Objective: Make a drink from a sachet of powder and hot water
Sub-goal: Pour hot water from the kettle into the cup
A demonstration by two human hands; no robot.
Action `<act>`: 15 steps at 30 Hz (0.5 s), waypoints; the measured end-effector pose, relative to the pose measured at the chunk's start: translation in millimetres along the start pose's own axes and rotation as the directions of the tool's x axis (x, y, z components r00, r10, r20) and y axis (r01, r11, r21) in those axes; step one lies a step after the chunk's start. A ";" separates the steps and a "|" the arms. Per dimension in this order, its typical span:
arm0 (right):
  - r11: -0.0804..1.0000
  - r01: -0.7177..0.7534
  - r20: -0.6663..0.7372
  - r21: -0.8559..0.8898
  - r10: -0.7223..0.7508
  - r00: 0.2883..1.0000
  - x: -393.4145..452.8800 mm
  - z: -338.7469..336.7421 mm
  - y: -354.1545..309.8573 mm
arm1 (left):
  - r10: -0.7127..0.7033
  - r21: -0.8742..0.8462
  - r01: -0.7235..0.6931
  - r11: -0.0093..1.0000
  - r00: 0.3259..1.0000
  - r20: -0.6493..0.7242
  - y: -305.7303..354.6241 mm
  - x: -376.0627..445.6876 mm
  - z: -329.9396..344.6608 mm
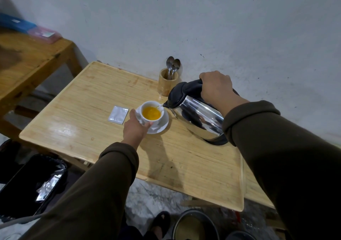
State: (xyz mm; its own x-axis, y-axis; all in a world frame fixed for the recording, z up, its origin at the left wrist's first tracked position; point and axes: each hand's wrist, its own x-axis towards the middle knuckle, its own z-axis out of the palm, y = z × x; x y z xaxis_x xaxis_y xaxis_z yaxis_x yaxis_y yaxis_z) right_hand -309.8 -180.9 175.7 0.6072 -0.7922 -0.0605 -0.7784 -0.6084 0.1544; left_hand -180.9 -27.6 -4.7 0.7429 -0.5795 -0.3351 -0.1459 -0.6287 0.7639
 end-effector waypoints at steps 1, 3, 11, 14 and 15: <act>1.000 -0.002 -0.003 0.008 0.002 1.000 -0.5 0.2 2.6 | 0.002 0.003 -0.002 1.000 1.000 0.000 0.1 -0.5 0.1; 0.999 -0.015 -0.010 0.038 0.015 1.000 -2.0 0.5 8.8 | 0.009 0.014 -0.009 1.000 1.000 -0.002 0.4 -1.3 0.5; 0.955 -0.106 -0.050 0.277 0.124 0.991 -7.2 10.4 42.7 | -0.024 -0.013 0.024 1.000 1.000 0.014 4.7 -5.0 8.4; 0.918 -0.153 -0.046 0.365 0.182 0.982 -12.2 14.0 55.4 | -0.052 -0.056 0.051 0.997 0.998 -0.023 10.1 -11.4 16.9; 0.902 -0.173 -0.046 0.396 0.208 0.977 -14.5 15.9 59.7 | -0.059 -0.057 0.056 0.997 0.997 -0.040 12.2 -14.4 19.6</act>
State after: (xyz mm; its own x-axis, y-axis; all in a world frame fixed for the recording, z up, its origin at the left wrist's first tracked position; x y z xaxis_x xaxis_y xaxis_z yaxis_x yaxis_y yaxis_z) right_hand -367.7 -206.5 170.1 0.4386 -0.8985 0.0186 -0.8703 -0.4298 -0.2408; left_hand -206.2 -37.1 -1.3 0.7760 -0.5202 -0.3568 -0.0665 -0.6299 0.7738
